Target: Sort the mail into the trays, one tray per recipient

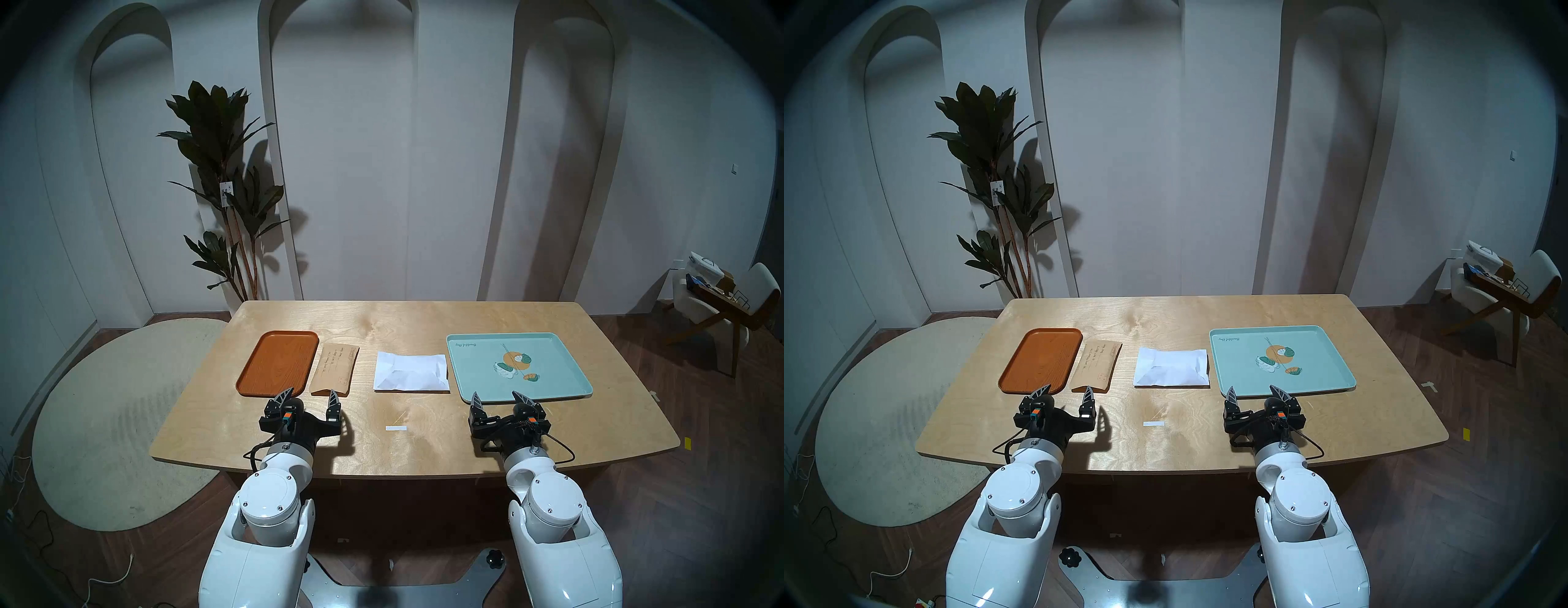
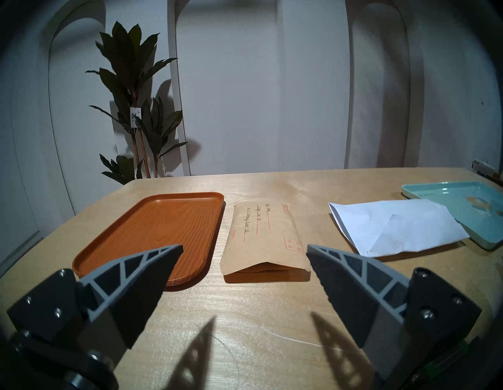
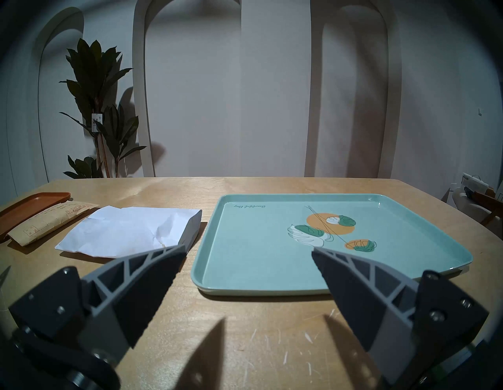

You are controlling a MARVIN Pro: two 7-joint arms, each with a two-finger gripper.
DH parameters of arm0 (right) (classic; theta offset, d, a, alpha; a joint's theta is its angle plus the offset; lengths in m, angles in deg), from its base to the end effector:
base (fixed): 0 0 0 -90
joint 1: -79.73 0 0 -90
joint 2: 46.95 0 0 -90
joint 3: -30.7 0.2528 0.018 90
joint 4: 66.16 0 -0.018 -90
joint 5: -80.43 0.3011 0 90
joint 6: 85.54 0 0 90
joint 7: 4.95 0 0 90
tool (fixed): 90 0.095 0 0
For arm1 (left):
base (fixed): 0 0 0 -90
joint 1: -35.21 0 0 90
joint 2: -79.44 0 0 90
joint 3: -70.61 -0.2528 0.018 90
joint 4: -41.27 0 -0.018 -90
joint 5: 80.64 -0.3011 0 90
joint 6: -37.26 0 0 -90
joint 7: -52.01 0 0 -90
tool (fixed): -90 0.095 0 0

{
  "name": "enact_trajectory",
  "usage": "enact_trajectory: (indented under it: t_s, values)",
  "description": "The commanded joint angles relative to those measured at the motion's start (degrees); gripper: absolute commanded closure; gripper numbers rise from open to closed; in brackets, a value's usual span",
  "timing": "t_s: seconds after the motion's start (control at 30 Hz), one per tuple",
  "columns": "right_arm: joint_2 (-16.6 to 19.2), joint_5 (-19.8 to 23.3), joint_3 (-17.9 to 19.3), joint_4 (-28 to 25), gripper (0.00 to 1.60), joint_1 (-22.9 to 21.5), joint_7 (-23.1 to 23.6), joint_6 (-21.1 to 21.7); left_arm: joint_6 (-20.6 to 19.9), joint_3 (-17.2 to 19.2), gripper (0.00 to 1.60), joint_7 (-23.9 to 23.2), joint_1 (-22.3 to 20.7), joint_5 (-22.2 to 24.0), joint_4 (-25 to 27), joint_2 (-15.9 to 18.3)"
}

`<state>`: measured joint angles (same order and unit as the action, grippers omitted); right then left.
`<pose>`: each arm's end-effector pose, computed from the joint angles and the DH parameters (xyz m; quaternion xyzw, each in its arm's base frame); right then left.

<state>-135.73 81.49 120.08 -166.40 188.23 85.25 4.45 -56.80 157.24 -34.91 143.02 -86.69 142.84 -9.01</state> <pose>0.3262 0.0005 -0.3202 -0.7562 -0.0061 -0.6543 0.0066 0.3301 -0.0130 -0.3135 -0.7644 0.0479 -0.6418 0.0395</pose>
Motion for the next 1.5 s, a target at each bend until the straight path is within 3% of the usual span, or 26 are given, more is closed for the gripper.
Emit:
enact_trajectory:
  t_s: [0.0, 0.2, 0.43, 0.8, 1.17, 1.47]
  values:
    - [0.1, -0.1, -0.1, -1.2, 0.00, -0.2, 0.1, -0.2, 0.8, -2.7, 0.00, 1.1, -0.6, -7.5, 1.2, 3.7]
    - [0.1, -0.1, -0.1, -1.2, 0.00, -0.2, 0.0, -0.2, -0.2, -6.9, 0.00, 2.5, -1.7, -14.8, 0.5, 4.6]
    - [0.1, -0.1, -0.1, -1.1, 0.00, -0.2, 0.0, -0.2, -0.8, -10.9, 0.00, 5.1, -2.4, -26.6, 0.8, 8.4]
    - [0.1, -0.1, -0.1, -1.1, 0.00, -0.2, 0.0, -0.2, -4.6, -11.3, 0.00, 4.6, -4.2, -32.9, 3.4, 10.4]
    - [0.1, 0.0, -0.1, -1.0, 0.00, -0.2, 0.0, -0.2, -6.8, -12.9, 0.00, -4.0, -6.7, -43.3, 6.9, 19.2]
    - [0.1, 0.0, -0.1, -1.1, 0.00, -0.2, 0.0, -0.2, -6.9, -11.8, 0.00, -13.7, -8.3, -46.4, 10.4, 25.3]
